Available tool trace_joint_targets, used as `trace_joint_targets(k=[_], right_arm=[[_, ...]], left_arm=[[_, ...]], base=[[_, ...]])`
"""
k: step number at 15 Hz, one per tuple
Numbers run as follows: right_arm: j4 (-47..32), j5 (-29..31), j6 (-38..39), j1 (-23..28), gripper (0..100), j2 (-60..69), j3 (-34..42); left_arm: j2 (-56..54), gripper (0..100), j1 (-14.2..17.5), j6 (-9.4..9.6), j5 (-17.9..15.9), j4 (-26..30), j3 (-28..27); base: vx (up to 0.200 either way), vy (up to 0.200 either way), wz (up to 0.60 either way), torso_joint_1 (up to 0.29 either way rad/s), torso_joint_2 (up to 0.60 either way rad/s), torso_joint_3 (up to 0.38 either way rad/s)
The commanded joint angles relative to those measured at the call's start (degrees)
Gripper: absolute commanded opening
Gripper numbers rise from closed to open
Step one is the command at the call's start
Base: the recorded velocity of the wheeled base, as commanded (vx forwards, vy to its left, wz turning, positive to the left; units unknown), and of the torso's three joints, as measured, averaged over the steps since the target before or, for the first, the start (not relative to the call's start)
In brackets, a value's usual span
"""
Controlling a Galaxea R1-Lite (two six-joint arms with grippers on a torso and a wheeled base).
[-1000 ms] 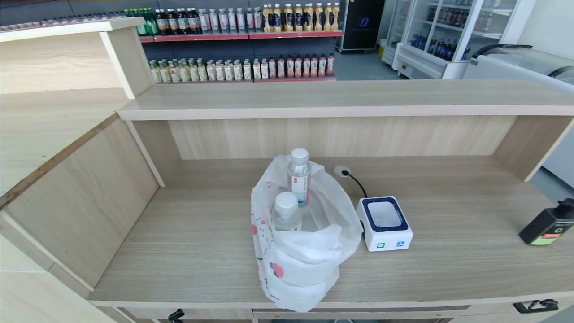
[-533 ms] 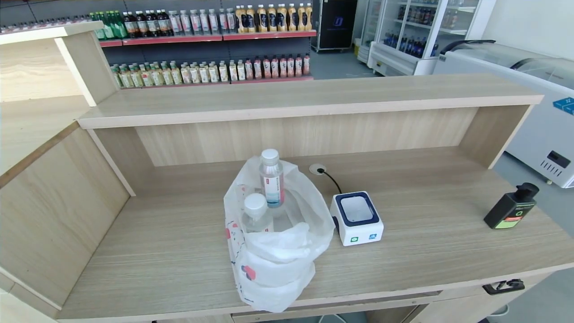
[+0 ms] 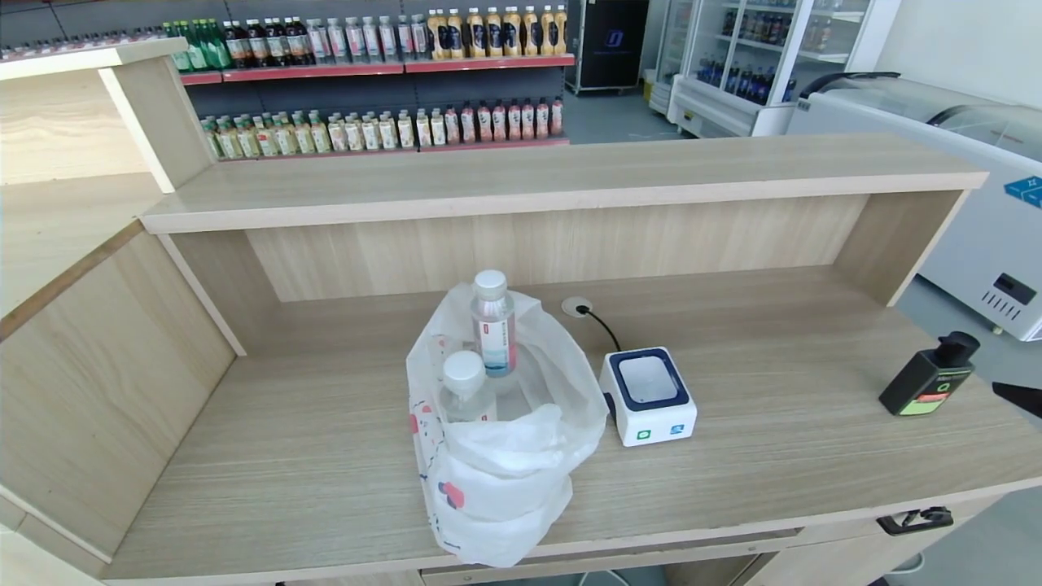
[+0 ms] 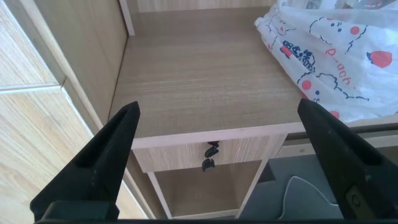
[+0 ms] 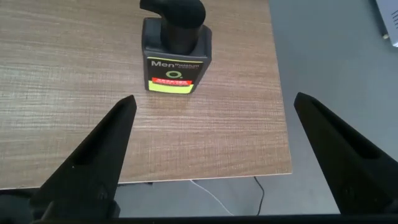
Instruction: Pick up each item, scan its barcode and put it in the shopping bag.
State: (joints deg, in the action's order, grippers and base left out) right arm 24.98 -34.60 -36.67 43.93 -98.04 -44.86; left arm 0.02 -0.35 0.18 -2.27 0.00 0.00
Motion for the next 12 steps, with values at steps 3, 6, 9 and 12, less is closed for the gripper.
trace_joint_targets(k=[3,6,9,12], right_arm=[[0.4,-1.3,0.2,0.6,100,-5.4,-3.7],[0.3,-1.4,0.1,0.5,100,-7.5,-3.6],[0.3,-4.7,0.0,-0.9,100,-7.4,-1.4],[0.4,-5.8,0.1,-3.9,100,-7.4,-0.1]], left_arm=[[0.1,100,0.0,-0.01,0.0,0.0,0.0],[0.1,100,0.0,-0.01,0.0,0.0,0.0],[0.1,100,0.0,-0.01,0.0,0.0,0.0],[0.1,100,0.0,-0.01,0.0,0.0,0.0]], base=[[0.000,0.000,0.00,0.000,0.00,0.000],[0.000,0.000,0.00,0.000,0.00,0.000],[0.000,0.000,0.00,0.000,0.00,0.000],[0.000,0.000,0.00,0.000,0.00,0.000]])
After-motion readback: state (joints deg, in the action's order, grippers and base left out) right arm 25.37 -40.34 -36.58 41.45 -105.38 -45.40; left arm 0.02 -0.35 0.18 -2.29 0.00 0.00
